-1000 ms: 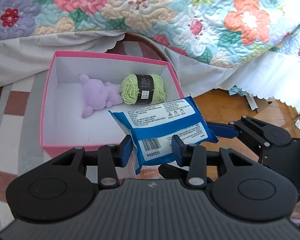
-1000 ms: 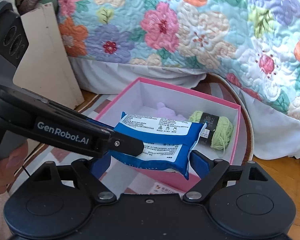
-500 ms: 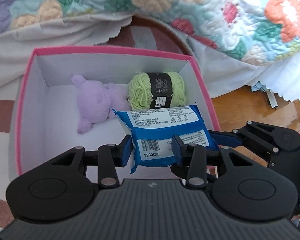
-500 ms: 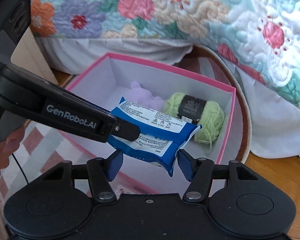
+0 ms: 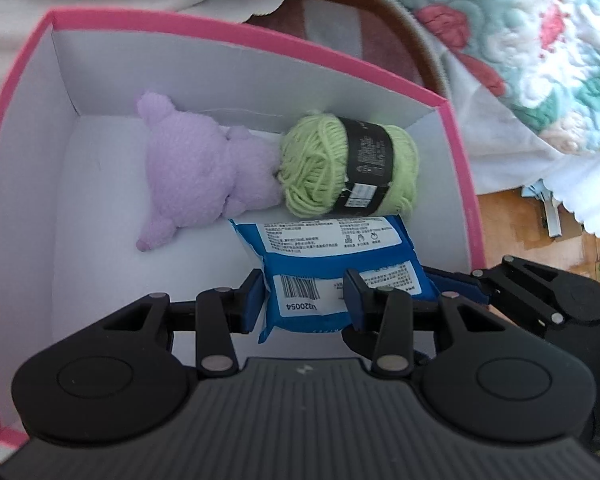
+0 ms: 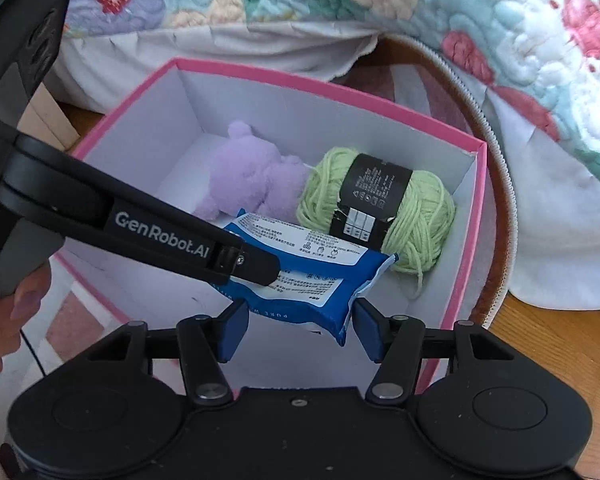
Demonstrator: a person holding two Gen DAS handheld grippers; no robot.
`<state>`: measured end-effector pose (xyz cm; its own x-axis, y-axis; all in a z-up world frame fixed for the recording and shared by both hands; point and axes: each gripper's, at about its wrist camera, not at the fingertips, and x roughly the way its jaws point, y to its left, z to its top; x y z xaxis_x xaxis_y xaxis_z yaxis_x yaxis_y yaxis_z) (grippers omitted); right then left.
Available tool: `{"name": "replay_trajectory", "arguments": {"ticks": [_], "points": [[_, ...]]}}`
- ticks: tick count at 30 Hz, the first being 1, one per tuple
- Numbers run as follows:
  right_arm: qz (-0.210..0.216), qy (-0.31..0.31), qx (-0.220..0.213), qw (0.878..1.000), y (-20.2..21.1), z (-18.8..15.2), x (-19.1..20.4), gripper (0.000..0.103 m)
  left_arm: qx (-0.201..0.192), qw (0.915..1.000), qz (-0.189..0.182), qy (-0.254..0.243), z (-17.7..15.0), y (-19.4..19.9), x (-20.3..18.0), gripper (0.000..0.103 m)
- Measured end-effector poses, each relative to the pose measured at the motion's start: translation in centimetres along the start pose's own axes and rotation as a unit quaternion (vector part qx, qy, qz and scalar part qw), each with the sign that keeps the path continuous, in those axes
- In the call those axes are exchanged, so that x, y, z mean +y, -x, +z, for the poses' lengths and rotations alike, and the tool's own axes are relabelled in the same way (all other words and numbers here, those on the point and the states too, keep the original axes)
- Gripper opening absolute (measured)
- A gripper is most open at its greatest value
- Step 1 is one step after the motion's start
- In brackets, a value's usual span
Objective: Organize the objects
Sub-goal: 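Lift the blue wipe pack with the left tool and carry it into the pink box, then open the left tool to release the wipe pack beside the yarn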
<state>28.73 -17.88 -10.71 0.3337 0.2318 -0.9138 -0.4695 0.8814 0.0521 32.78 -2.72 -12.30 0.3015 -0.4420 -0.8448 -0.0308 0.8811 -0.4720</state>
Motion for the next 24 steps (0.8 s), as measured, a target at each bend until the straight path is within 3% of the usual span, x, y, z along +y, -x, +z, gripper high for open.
{"name": "replay_trajectory", "arguments": {"ticks": [3,14,16,21,24], "points": [[-0.023,-0.003,0.026,0.999,-1.2,0.5,0.1,0.062,0.009,0.9997,-0.003,0.021,0.3,-1.6,0.5,0.039],[-0.063,0.051,0.031,0.996,-2.2,0.8,1.1,0.062,-0.006,0.9993,0.015,0.033,0.1,-2.3,0.4,0.029],[-0.073,0.051,0.025,0.996,-1.9,0.6,1.1,0.065,-0.009,0.9991,0.019,0.037,0.0,-2.3,0.2,0.024],[-0.092,0.045,-0.021,0.995,0.8,-0.3,0.6,0.066,0.001,0.9984,0.044,0.035,-0.6,-3.2,-0.5,0.020],[-0.065,0.033,-0.046,0.996,2.7,-1.3,-0.2,0.052,0.002,0.9983,0.046,0.034,-1.1,-3.6,-1.0,0.020]]}}
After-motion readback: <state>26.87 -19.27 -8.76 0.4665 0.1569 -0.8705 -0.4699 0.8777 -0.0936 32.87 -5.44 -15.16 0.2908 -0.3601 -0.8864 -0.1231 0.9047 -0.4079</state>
